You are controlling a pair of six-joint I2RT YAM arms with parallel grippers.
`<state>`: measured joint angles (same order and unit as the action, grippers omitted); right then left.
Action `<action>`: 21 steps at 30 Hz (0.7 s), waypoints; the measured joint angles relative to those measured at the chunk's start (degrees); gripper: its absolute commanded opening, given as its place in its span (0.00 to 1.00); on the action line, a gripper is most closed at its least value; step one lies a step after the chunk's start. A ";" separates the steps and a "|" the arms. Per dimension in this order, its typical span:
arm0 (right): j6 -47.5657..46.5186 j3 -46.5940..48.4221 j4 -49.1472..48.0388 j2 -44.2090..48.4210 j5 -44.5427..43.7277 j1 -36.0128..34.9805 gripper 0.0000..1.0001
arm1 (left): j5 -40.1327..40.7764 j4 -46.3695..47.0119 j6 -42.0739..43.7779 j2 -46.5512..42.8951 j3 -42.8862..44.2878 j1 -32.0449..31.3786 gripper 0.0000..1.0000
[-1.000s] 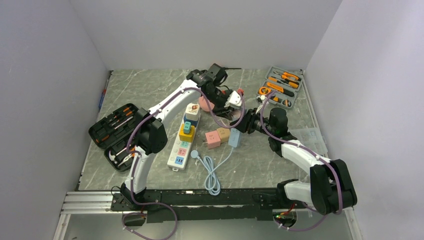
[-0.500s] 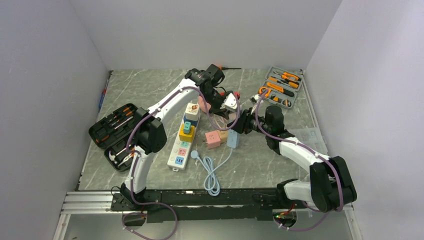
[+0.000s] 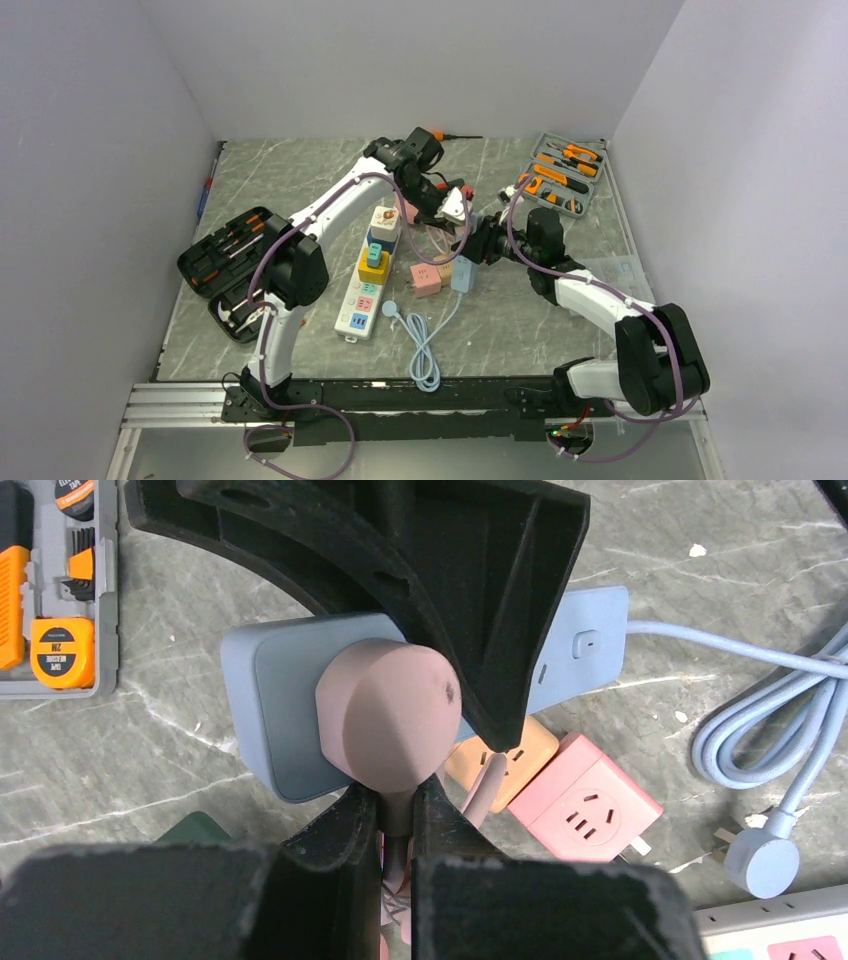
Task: Pull the plug off the socket
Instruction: Remove the plug from the socket.
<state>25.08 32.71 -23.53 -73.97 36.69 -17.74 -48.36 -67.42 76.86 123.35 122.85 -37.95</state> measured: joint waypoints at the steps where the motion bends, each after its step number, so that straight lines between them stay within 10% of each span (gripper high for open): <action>1: 0.09 0.00 -0.26 -0.26 0.00 0.04 0.00 | 0.00 0.44 0.33 -0.20 -0.46 0.07 0.00; 13: 0.33 0.00 -4.00 -3.02 -0.76 0.35 0.00 | 0.70 2.27 1.99 -1.16 -1.77 0.44 0.00; 21: 0.57 0.07 2.99 -8.00 -16.98 5.49 0.00 | -2.01 -4.55 2.91 -4.63 -2.64 0.48 0.00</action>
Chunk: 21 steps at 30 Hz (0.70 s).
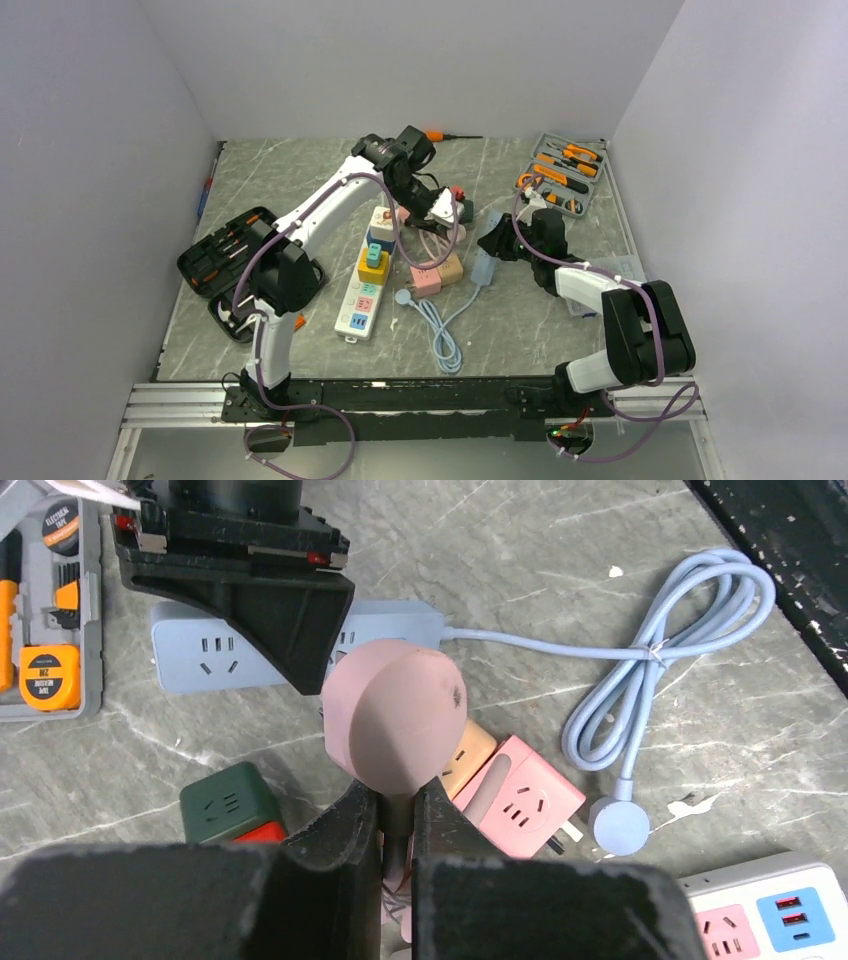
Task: Pull the plug off the socket
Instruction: Remove the plug from the socket, then place the plug at the center of the board, then place the socket at the center of the board.
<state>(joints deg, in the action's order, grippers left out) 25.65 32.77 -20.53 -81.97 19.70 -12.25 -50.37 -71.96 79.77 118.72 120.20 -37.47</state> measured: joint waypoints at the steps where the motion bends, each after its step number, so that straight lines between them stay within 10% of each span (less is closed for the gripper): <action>1: 0.09 0.00 0.15 0.04 -0.44 0.00 0.00 | -0.26 -0.28 -0.04 -0.44 -0.11 -0.02 0.00; 18: 1.66 7.85 14.80 -2.08 -19.28 2.62 0.00 | 8.59 27.15 -20.96 -2.29 -12.11 -1.25 0.00; 21: 2.62 9.25 15.72 -4.44 -20.55 2.64 0.28 | 12.39 32.96 -24.48 -1.46 -12.22 -1.40 0.00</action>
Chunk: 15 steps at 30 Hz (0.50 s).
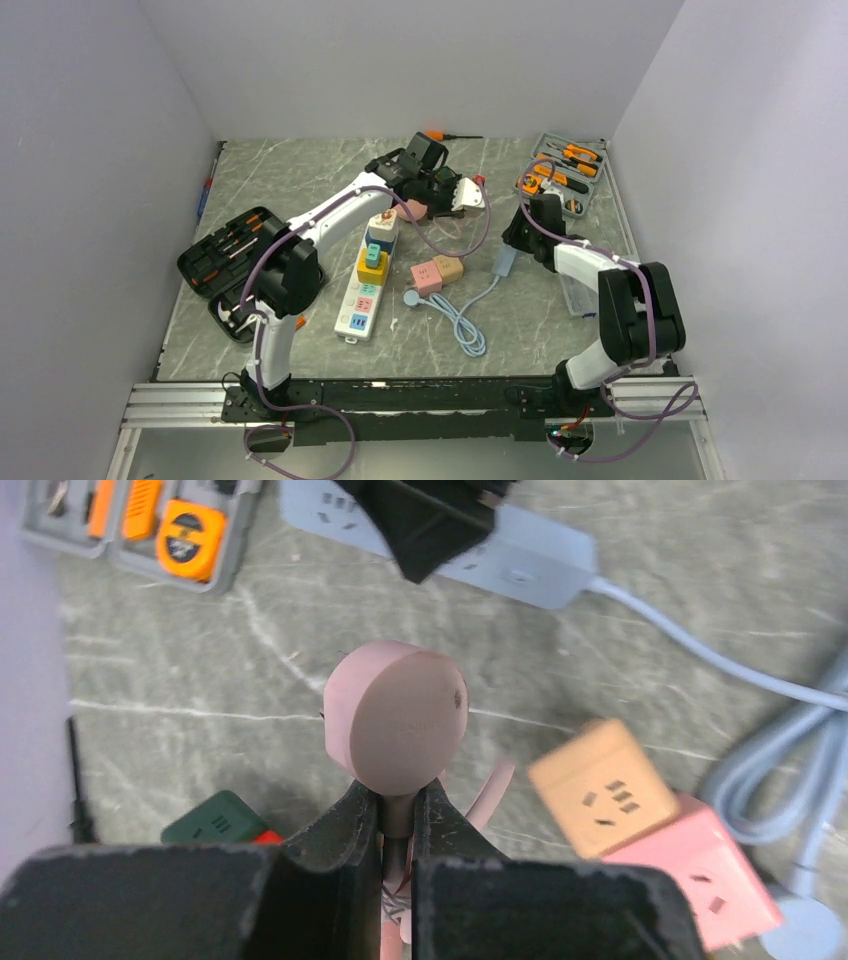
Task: Pull the plug off the socket
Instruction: Place the socket at the center of the board.
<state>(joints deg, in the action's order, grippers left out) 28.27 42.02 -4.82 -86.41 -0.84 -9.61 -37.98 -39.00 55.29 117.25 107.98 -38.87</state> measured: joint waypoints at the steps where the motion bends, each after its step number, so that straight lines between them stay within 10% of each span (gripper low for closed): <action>1: 0.50 0.92 0.76 -1.20 -0.63 -0.02 0.37 | 1.57 2.01 -1.14 0.44 0.00 -0.15 0.00; 6: 1.46 6.03 5.75 -6.60 -6.58 -0.07 0.83 | 8.63 9.35 -5.31 3.87 0.17 -1.27 0.00; 15: 3.21 7.19 14.38 0.42 -16.76 -7.15 0.84 | 18.67 11.89 -11.50 10.23 2.84 -1.57 0.07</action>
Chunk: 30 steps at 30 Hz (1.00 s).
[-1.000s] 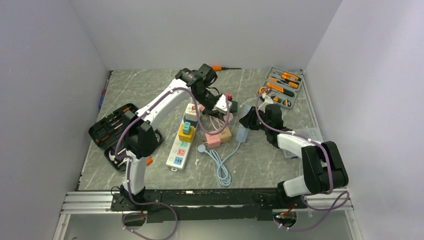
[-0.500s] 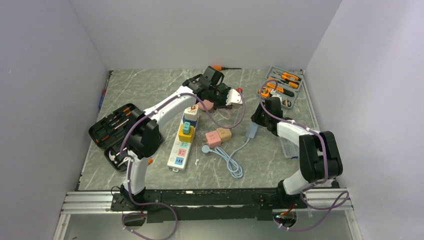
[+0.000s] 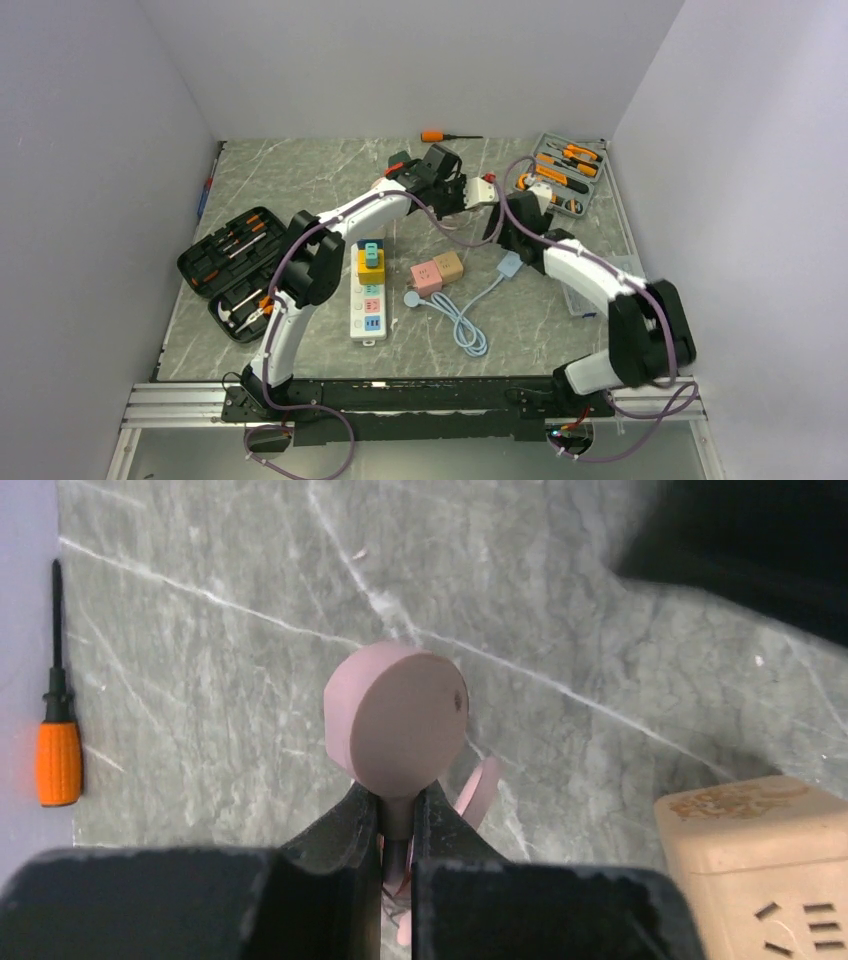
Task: Pull the plug off the socket
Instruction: Place the socket at the center of the board.
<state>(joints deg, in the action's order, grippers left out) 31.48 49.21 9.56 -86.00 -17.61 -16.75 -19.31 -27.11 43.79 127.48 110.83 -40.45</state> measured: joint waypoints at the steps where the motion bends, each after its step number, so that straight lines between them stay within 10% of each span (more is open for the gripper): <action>1: 0.15 -0.55 0.81 2.86 -0.74 -2.93 0.82 | 0.66 0.07 -0.31 0.00 0.00 0.07 0.08; 5: 1.27 -4.76 4.04 12.52 -2.80 -11.08 0.71 | 0.35 0.17 -1.16 -0.85 0.76 0.00 0.24; 9: 1.27 -10.88 3.87 24.02 0.20 -18.75 0.67 | 2.58 -0.87 -3.26 -0.02 1.38 0.00 0.77; 12: 1.68 -15.15 2.80 28.41 1.16 -23.93 0.69 | 3.41 -2.43 -5.49 1.07 2.14 0.24 0.97; 30: 5.33 -25.68 2.34 37.97 3.23 -29.27 0.81 | -5.55 -22.53 -21.27 -5.79 11.78 5.05 0.99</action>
<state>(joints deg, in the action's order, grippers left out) 36.82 23.53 11.90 -48.03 -14.37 -46.02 -24.86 -49.65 22.52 121.69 122.61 -35.40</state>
